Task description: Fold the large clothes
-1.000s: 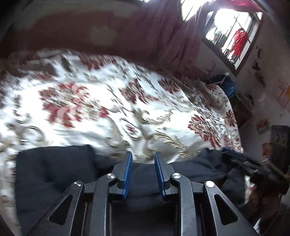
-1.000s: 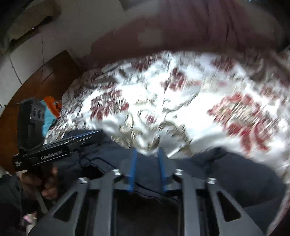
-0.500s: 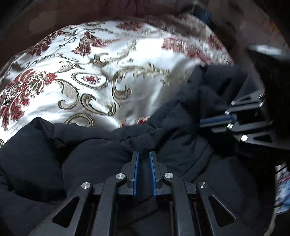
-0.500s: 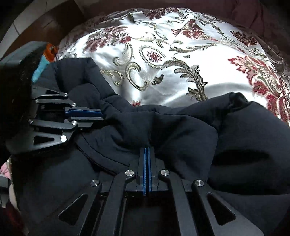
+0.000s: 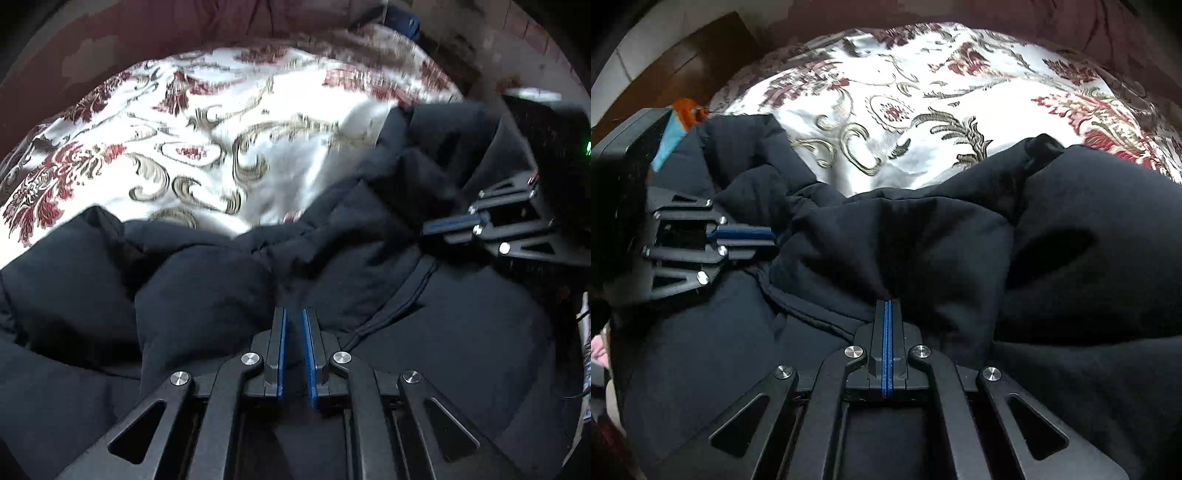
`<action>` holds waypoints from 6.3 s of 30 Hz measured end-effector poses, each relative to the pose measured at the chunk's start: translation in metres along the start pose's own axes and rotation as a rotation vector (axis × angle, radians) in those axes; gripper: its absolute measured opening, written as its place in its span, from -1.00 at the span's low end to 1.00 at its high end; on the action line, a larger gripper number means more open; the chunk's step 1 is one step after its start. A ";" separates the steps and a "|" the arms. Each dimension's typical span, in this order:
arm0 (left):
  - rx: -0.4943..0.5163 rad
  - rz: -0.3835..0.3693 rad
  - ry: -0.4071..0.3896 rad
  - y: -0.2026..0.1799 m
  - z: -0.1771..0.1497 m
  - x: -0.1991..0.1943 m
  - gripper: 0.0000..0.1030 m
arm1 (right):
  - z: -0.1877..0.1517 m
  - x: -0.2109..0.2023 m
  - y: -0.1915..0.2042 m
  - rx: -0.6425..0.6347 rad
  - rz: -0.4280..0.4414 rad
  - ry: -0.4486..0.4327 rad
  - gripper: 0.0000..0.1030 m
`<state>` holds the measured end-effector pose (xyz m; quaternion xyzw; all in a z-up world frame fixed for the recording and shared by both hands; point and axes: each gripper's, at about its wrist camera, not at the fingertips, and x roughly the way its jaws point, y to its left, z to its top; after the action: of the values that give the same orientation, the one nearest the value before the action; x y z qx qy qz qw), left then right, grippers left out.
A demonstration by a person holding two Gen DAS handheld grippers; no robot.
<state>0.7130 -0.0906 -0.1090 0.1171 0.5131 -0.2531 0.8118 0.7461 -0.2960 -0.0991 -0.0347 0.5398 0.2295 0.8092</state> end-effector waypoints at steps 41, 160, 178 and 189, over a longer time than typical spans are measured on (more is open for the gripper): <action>-0.313 0.137 -0.546 -0.102 -0.096 -0.278 0.99 | -0.144 -0.307 0.119 0.043 -0.271 -0.659 0.86; -0.121 0.493 -0.031 -0.236 -0.476 -0.216 0.99 | -0.435 -0.211 0.233 -0.153 -0.546 -0.290 0.08; -0.031 0.718 -0.114 -0.238 -0.464 -0.206 0.99 | -0.411 -0.265 0.215 0.128 -0.334 -0.508 -0.37; -0.147 0.813 -0.196 -0.199 -0.459 -0.215 0.00 | -0.418 -0.261 0.212 0.206 -0.316 -0.550 -0.39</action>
<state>0.1781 0.0104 -0.1085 0.2273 0.3620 0.1151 0.8967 0.2195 -0.3210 0.0008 0.0274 0.3095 0.0461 0.9494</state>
